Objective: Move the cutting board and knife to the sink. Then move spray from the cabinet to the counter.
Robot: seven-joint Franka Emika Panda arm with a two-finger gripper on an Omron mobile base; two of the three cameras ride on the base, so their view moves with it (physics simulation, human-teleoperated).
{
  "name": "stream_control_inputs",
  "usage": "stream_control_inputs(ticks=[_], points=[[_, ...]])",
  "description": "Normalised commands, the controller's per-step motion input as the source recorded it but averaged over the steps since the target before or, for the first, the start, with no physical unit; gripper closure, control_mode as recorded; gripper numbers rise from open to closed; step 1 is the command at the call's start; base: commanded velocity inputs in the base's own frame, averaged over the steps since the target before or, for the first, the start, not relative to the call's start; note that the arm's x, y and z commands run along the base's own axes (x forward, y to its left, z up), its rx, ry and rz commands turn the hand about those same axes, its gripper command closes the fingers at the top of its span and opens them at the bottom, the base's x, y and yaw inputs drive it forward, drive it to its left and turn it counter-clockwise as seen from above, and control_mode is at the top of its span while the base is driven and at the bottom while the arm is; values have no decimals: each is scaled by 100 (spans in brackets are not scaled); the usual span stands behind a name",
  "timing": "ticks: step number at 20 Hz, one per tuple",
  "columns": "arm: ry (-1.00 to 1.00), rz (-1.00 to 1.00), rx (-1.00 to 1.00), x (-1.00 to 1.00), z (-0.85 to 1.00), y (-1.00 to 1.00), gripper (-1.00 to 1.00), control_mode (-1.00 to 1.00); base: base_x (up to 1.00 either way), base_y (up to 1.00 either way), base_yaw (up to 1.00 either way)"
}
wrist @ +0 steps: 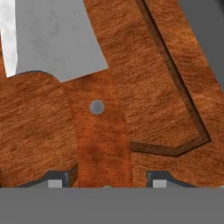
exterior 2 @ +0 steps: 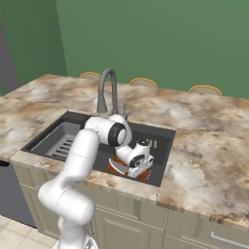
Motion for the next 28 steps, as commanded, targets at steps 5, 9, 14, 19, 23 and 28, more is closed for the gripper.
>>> stream_control_inputs(ticks=[5,9,14,19,23,28], points=[[0,0,0,-7,30,3,-100,-100,0,0,0],[4,-1,0,-12,48,0,-100,-100,0,0,0],[2,-7,0,-24,56,0,-100,-100,0,0,0],[0,-17,0,-31,57,0,-100,-100,0,0,0],[-2,-17,0,-28,60,0,-100,-100,0,0,0],[-5,-15,0,-27,65,0,-100,-100,0,0,0]])
